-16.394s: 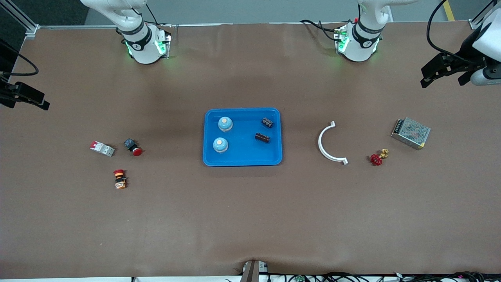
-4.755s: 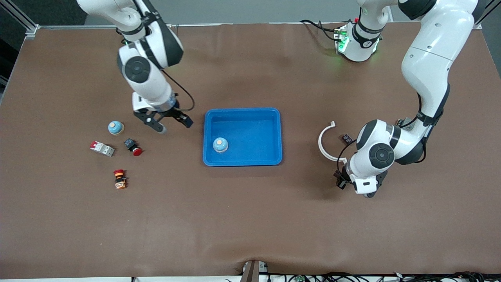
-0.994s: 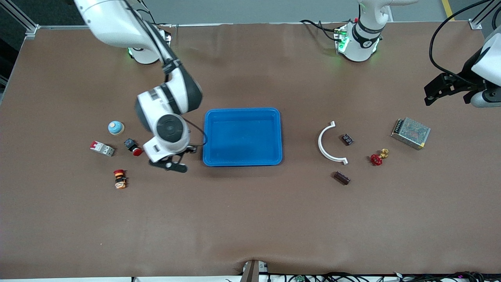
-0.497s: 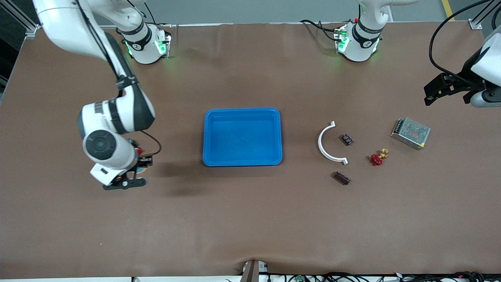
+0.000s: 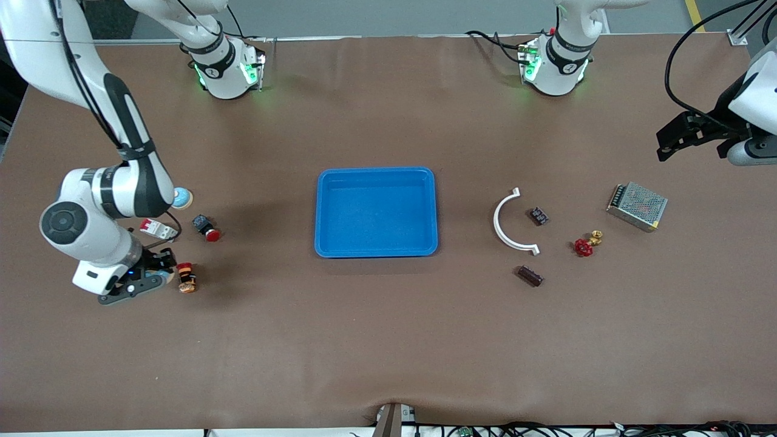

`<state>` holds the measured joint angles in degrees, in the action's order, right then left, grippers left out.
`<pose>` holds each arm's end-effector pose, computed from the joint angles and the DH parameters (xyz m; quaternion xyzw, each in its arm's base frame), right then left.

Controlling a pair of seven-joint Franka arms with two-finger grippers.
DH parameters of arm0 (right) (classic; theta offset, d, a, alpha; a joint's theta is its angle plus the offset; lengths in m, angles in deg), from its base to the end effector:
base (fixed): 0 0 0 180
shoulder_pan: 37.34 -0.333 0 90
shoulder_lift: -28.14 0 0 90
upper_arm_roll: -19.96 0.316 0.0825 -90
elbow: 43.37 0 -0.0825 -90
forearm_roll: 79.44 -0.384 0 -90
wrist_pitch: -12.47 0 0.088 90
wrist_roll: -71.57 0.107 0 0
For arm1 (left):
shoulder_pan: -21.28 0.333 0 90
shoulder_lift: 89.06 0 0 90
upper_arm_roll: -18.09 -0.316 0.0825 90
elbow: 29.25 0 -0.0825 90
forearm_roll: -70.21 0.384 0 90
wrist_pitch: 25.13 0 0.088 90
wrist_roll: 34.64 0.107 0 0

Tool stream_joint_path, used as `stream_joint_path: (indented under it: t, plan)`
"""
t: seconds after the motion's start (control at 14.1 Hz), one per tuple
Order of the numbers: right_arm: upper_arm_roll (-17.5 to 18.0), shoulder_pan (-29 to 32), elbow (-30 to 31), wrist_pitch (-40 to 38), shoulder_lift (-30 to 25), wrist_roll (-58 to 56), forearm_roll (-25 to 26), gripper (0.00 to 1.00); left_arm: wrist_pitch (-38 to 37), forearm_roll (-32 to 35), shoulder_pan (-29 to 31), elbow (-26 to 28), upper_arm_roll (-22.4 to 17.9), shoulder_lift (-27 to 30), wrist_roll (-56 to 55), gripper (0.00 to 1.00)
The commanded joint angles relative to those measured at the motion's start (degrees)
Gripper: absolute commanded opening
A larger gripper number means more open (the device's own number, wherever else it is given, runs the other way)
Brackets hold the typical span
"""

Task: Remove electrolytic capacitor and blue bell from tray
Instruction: 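Carry the second bell with the right gripper toward the red buttons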

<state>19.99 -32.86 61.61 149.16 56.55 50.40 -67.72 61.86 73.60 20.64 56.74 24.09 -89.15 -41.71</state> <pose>0.6507 -0.0526 0.2662 0.9733 0.2160 0.0120 0.0766 0.5472 -0.0570 0.6520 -0.9995 -0.0055 -0.0114 0.0283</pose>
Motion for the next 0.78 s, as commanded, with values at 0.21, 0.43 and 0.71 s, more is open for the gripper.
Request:
stream_joint_path:
  t: [0.21, 0.43, 0.71]
  plan:
    - [1.73, 6.14, 4.71, 4.02, -0.91, -5.64, -0.36, 0.0, -0.68, -1.02, 0.02, 0.75, -0.28, 1.41, 0.92, 1.0]
    - [1.82, 6.41, 5.76, 3.68, -0.12, -5.73, -9.23, 0.0, -0.68, -1.02, -0.07, 0.75, -0.28, 1.41, 1.01, 1.0]
    - [1.82, 6.76, 5.77, 4.03, 1.29, -5.82, -11.62, 0.0, -0.68, -1.02, -0.07, 0.67, -0.28, 1.32, 1.0, 1.0]
